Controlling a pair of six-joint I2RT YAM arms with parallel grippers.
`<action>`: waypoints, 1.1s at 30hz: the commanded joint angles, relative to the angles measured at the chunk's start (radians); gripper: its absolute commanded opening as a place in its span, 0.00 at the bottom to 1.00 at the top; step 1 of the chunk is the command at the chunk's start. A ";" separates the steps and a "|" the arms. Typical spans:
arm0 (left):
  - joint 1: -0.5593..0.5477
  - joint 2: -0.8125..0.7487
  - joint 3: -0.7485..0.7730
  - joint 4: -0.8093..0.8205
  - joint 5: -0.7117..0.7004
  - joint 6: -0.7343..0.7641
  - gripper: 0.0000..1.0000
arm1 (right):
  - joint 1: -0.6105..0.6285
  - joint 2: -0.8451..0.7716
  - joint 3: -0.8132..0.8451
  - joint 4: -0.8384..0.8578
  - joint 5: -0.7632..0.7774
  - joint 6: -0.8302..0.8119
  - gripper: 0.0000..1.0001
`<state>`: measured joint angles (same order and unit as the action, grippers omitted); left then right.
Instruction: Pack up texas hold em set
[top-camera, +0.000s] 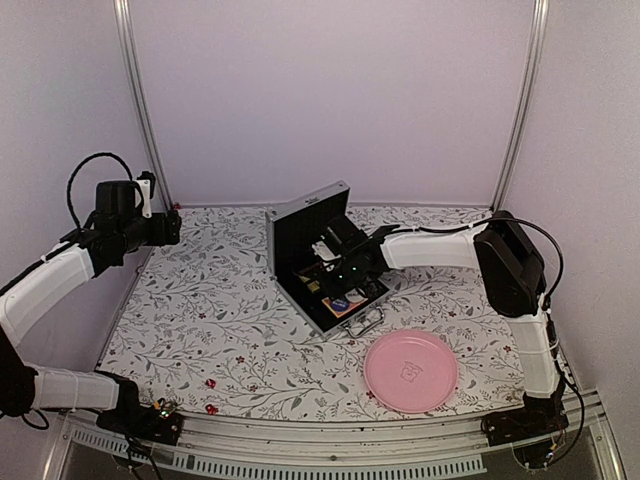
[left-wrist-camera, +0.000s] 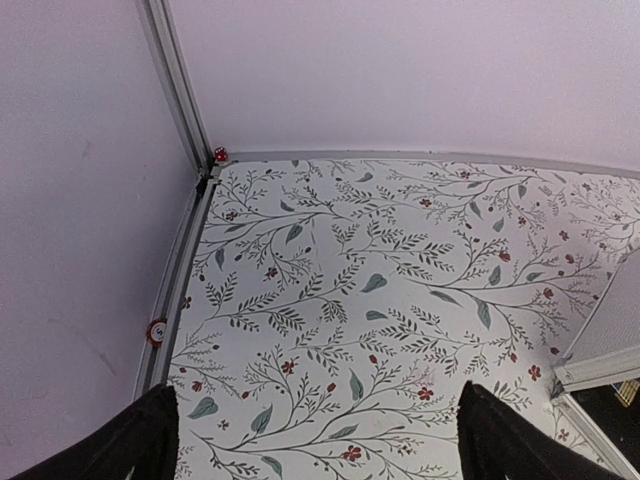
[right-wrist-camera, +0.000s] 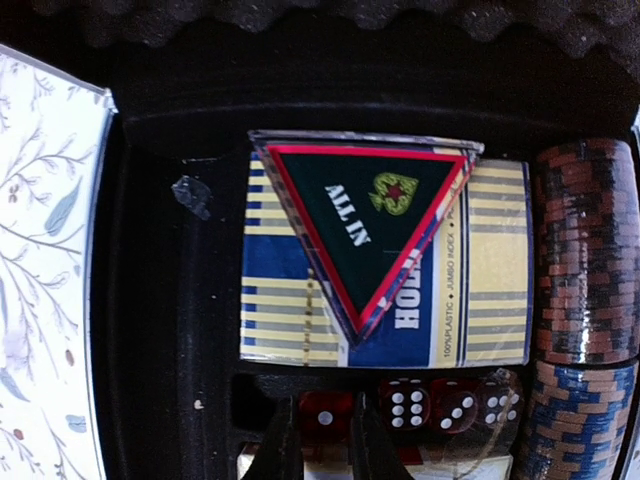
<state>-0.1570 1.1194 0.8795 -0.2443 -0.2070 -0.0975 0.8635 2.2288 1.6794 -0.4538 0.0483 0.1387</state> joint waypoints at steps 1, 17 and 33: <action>-0.009 0.000 -0.008 0.010 -0.002 0.008 0.97 | -0.001 -0.035 0.062 -0.008 -0.112 -0.052 0.03; -0.009 -0.003 -0.006 0.010 0.011 0.007 0.97 | -0.009 -0.077 0.039 -0.067 -0.039 -0.029 0.03; -0.009 -0.004 -0.006 0.011 0.012 0.007 0.97 | -0.015 -0.008 0.086 -0.137 0.011 -0.020 0.04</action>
<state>-0.1570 1.1194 0.8795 -0.2443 -0.1963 -0.0975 0.8555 2.1948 1.7332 -0.5686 0.0479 0.1123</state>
